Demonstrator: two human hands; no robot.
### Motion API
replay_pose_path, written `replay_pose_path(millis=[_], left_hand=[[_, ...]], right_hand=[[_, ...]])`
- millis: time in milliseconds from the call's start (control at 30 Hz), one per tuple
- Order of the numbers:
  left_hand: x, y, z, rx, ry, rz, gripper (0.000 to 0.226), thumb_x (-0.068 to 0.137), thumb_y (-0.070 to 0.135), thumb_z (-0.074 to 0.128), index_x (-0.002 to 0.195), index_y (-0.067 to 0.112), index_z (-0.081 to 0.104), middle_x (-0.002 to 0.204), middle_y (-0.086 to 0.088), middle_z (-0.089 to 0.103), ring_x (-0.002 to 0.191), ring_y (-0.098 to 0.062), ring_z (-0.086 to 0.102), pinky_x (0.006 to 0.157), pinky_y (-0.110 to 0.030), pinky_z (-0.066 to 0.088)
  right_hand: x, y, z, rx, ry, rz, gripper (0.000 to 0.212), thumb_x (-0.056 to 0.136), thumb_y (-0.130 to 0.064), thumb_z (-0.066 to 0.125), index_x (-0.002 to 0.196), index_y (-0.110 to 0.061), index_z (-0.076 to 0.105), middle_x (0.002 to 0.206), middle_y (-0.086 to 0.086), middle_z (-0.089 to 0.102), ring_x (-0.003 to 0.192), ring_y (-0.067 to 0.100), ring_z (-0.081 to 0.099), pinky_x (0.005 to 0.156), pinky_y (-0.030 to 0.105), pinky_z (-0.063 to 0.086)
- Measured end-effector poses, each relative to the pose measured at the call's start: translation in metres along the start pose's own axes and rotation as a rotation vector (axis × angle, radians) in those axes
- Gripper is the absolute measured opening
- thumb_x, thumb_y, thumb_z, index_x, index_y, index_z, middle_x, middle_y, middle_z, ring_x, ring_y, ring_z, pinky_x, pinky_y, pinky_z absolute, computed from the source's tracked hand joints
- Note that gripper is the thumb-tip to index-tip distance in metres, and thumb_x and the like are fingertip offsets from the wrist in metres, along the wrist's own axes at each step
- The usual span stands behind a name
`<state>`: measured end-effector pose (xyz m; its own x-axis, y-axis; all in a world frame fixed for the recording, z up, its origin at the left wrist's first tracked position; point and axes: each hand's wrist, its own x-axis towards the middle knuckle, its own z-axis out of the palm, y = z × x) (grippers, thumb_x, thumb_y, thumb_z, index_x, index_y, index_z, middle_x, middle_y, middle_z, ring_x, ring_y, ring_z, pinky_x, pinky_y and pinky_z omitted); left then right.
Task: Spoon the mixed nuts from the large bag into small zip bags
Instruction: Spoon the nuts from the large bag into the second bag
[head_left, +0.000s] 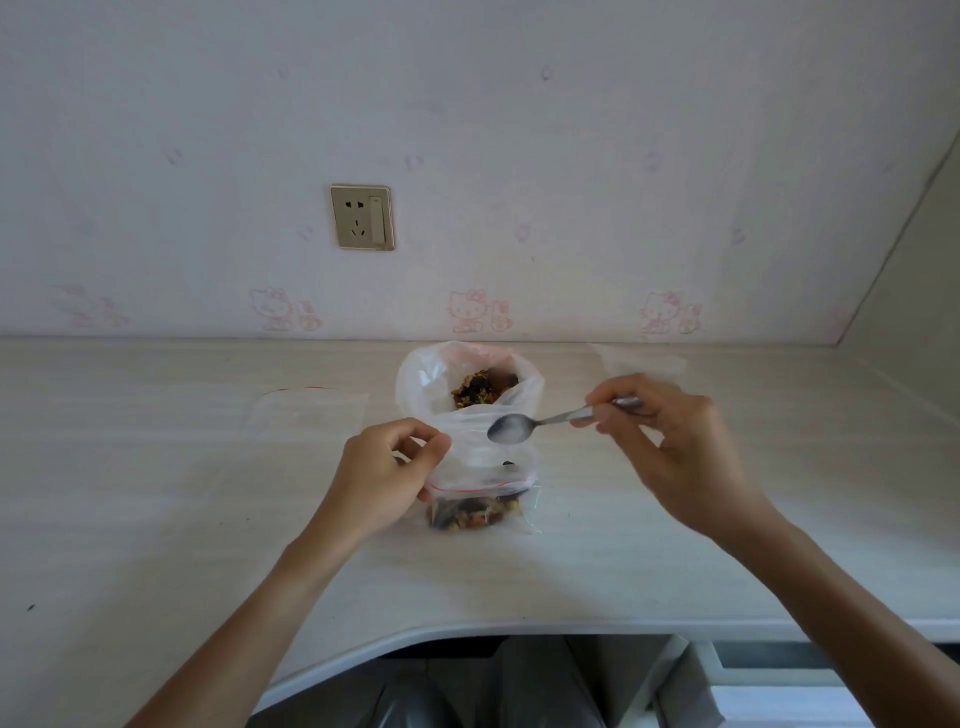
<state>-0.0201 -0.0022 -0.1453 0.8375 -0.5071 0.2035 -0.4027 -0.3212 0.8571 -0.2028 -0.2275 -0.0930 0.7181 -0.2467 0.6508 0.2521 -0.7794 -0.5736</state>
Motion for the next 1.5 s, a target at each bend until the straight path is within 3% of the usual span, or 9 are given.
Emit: replay_pose_path(millis=[133, 233, 333, 467, 667, 733, 900, 1167, 1500], left_hand=[[0.007, 0.002, -0.011, 0.157, 0.099, 0.064, 0.024, 0.092, 0.053, 0.070, 0.079, 0.034, 0.073, 0.075, 0.019, 0.070, 0.061, -0.007, 0.069, 0.067, -0.026, 0.054], [0.022, 0.011, -0.019, 0.180, 0.189, 0.123, 0.022, 0.091, 0.049, 0.072, 0.076, 0.033, 0.071, 0.074, 0.022, 0.068, 0.062, -0.003, 0.065, 0.063, -0.019, 0.047], [0.040, 0.023, -0.020, 0.145, 0.264, 0.206, 0.014, 0.090, 0.042, 0.076, 0.080, 0.034, 0.070, 0.076, 0.020, 0.068, 0.068, 0.000, 0.064, 0.060, -0.009, 0.044], [0.066, 0.035, -0.013, 0.227, 0.359, 0.343, 0.019, 0.089, 0.033, 0.079, 0.102, 0.024, 0.069, 0.097, 0.009, 0.066, 0.085, -0.007, 0.064, 0.079, -0.026, 0.054], [0.105, 0.041, 0.007, 0.567, 0.091, 0.191, 0.062, 0.093, 0.052, 0.069, 0.142, 0.018, 0.055, 0.140, -0.004, 0.058, 0.129, -0.025, 0.056, 0.105, -0.044, 0.048], [0.113, 0.037, 0.014, 0.647, 0.037, 0.112, 0.063, 0.093, 0.056, 0.067, 0.141, 0.017, 0.057, 0.135, -0.005, 0.063, 0.123, -0.029, 0.061, 0.096, -0.041, 0.050], [0.121, 0.018, 0.021, 0.707, 0.067, 0.115, 0.030, 0.099, 0.041, 0.060, 0.099, 0.014, 0.074, 0.092, -0.002, 0.074, 0.088, -0.028, 0.071, 0.073, -0.035, 0.055], [0.110, 0.004, 0.021, 0.449, 0.148, 0.264, 0.032, 0.104, 0.043, 0.059, 0.124, 0.024, 0.074, 0.115, 0.006, 0.076, 0.107, -0.015, 0.070, 0.090, -0.042, 0.057], [0.108, 0.005, 0.025, 0.450, 0.186, 0.294, 0.029, 0.103, 0.041, 0.060, 0.125, 0.027, 0.074, 0.105, 0.005, 0.073, 0.095, -0.016, 0.068, 0.078, -0.037, 0.055]], right_hand=[[0.015, 0.017, 0.013, 0.523, 0.066, 0.457, 0.010, 0.102, -0.004, 0.059, 0.102, -0.005, 0.068, 0.088, 0.012, 0.080, 0.089, 0.027, 0.079, 0.079, 0.031, 0.064], [0.026, 0.028, 0.025, 0.673, 0.091, 0.602, 0.011, 0.103, -0.006, 0.059, 0.102, 0.000, 0.068, 0.090, 0.017, 0.079, 0.089, 0.033, 0.078, 0.079, 0.035, 0.065], [0.036, 0.038, 0.038, 0.656, 0.098, 0.629, 0.012, 0.103, -0.008, 0.060, 0.100, -0.001, 0.068, 0.088, 0.015, 0.080, 0.088, 0.031, 0.079, 0.077, 0.034, 0.065], [0.050, 0.047, 0.053, 0.538, 0.097, 0.591, 0.011, 0.102, -0.009, 0.062, 0.097, -0.003, 0.069, 0.083, 0.011, 0.080, 0.082, 0.025, 0.079, 0.071, 0.030, 0.064], [0.067, 0.054, 0.073, 0.318, 0.046, 0.498, 0.014, 0.102, -0.016, 0.063, 0.091, -0.013, 0.070, 0.078, 0.003, 0.079, 0.076, 0.016, 0.078, 0.068, 0.028, 0.063], [0.069, 0.056, 0.079, 0.219, -0.006, 0.474, 0.015, 0.103, -0.019, 0.062, 0.091, -0.014, 0.069, 0.076, 0.000, 0.078, 0.074, 0.011, 0.076, 0.068, 0.026, 0.063], [0.066, 0.064, 0.095, 0.156, -0.030, 0.481, 0.015, 0.103, -0.016, 0.060, 0.090, -0.016, 0.069, 0.079, 0.000, 0.078, 0.074, 0.009, 0.075, 0.074, 0.035, 0.064], [0.063, 0.074, 0.111, 0.167, 0.077, 0.521, 0.015, 0.103, -0.017, 0.059, 0.092, -0.017, 0.069, 0.079, -0.006, 0.079, 0.077, 0.004, 0.075, 0.078, 0.038, 0.062], [0.057, 0.081, 0.122, 0.316, 0.159, 0.650, 0.012, 0.101, -0.014, 0.064, 0.094, -0.012, 0.074, 0.079, -0.001, 0.080, 0.076, 0.009, 0.077, 0.060, 0.020, 0.051]])
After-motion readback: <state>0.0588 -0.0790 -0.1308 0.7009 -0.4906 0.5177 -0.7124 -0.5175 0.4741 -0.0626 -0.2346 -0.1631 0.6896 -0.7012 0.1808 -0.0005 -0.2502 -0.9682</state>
